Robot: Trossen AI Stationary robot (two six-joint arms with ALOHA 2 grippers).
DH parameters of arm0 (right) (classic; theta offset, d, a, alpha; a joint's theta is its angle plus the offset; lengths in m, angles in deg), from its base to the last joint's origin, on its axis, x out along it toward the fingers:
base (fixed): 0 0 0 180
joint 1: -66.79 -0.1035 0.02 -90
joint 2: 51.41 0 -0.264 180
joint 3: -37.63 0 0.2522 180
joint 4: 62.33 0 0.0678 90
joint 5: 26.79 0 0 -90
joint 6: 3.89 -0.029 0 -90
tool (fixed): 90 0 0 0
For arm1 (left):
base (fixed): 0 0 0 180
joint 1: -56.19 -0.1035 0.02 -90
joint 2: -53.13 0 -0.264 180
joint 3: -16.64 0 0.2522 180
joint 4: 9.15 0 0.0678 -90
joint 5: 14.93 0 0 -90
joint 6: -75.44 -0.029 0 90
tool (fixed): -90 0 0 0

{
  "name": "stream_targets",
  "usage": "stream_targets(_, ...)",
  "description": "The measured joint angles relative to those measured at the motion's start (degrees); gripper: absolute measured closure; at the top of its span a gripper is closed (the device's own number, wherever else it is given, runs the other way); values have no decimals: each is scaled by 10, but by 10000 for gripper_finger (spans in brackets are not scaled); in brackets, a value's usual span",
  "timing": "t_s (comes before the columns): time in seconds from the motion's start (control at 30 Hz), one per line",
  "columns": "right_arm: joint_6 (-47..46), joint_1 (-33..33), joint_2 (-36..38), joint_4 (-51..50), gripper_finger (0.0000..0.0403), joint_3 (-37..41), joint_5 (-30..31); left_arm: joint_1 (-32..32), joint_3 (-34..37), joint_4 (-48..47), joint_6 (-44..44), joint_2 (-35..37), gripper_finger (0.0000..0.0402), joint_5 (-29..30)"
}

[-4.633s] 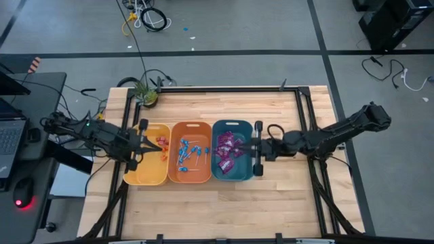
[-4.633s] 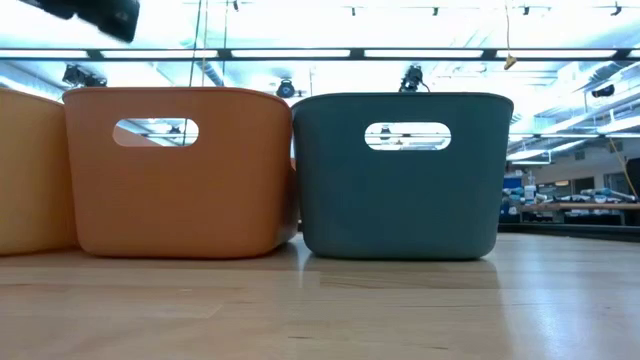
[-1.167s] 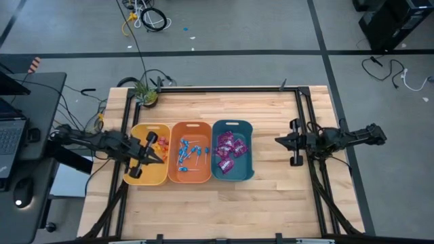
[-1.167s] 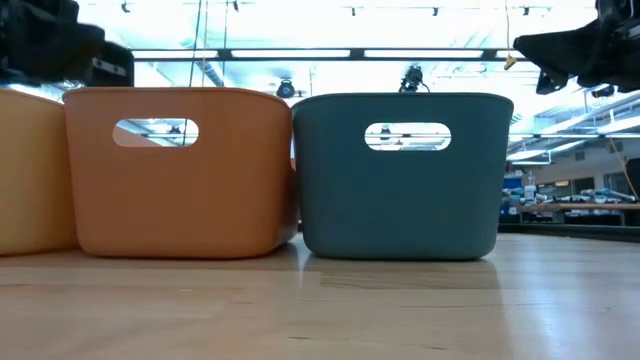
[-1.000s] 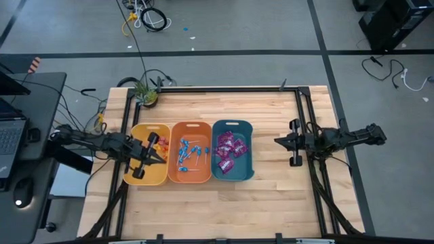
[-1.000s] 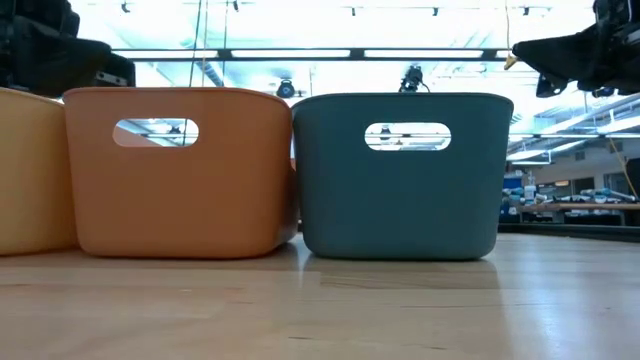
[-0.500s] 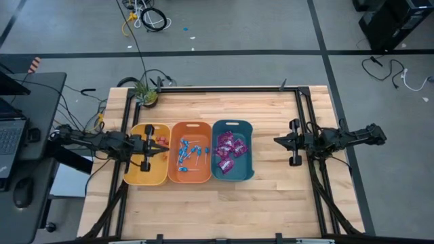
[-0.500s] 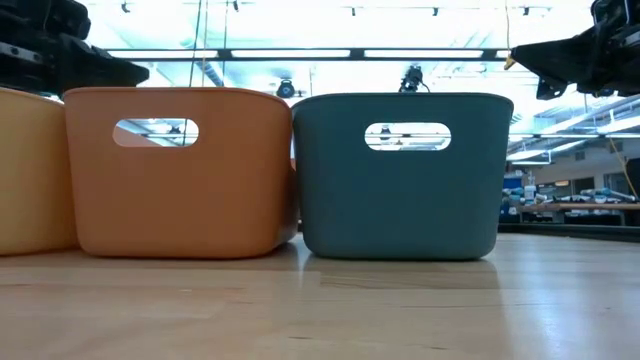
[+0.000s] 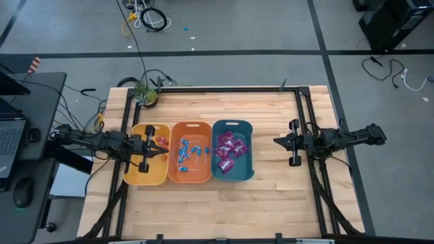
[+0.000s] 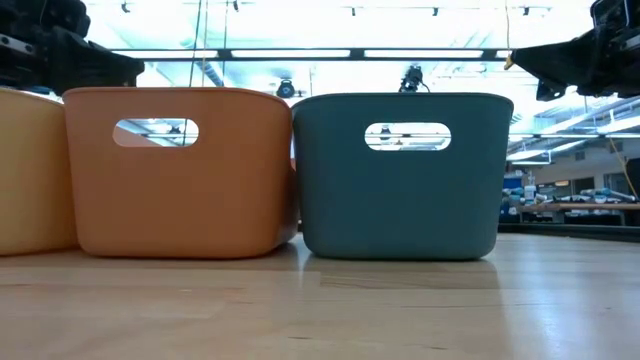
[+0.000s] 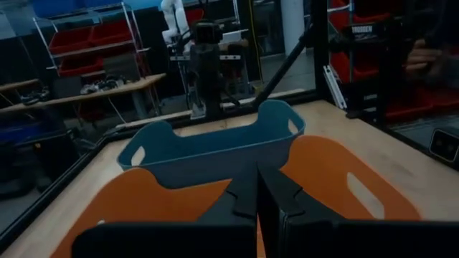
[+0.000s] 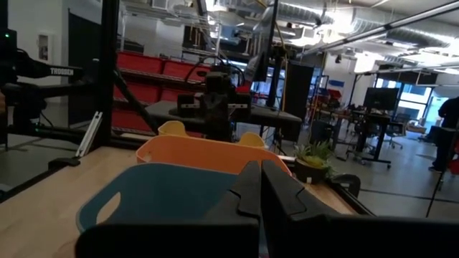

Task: Sort candy
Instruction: Return to Home Position

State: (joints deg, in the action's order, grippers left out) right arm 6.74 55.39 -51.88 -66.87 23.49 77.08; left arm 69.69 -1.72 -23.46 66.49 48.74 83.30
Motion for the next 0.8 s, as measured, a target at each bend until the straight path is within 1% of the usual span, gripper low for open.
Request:
stream_targets(0.33, 0, 0, 0, 1, 403, 0, 0, 0, 0, 11, 3, 0, 397, 3)
stream_targets(0.57, 0, 0, 0, 1, 402, 0, 0, 0, 0, 11, 45, 0, 397, 3)
stream_targets(0.8, 0, 0, 0, 1, 402, 0, 0, 0, 0, 11, 47, 0, 396, 3)
